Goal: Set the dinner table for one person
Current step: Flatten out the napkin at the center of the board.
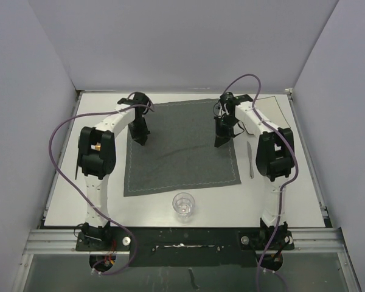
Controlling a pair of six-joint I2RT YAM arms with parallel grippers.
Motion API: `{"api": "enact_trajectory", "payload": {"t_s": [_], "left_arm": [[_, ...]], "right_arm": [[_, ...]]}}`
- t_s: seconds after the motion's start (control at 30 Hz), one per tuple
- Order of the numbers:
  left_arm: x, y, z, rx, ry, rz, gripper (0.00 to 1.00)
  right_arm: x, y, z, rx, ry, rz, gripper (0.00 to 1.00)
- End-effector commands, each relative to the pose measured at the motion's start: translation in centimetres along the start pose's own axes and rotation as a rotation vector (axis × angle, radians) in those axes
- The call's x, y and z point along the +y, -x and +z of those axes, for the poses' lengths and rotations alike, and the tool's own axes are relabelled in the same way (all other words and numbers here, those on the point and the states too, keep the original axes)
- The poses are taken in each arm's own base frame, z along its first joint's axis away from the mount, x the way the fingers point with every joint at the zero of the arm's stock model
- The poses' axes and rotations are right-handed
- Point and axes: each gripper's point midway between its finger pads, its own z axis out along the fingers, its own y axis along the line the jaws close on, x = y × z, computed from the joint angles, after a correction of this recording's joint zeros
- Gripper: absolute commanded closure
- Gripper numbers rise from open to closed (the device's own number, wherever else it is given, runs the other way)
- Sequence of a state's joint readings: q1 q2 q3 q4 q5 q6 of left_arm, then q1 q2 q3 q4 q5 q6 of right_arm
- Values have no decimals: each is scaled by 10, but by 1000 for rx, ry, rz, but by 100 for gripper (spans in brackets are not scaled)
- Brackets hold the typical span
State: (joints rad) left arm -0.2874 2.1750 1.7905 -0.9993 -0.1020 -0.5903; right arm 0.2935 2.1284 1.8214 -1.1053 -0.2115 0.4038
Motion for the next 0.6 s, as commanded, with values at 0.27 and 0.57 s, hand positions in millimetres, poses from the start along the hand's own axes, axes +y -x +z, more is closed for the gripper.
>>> {"api": "enact_trajectory", "payload": {"t_s": [0.27,0.57], "left_arm": [[9,22,17,23,-17,-36,100],[7,23,31,58,-28,-42,100]], "right_arm": [[-17,-7,36,32,-50,-20,100],[-29,-35,52,100,-65,-13,100]]}}
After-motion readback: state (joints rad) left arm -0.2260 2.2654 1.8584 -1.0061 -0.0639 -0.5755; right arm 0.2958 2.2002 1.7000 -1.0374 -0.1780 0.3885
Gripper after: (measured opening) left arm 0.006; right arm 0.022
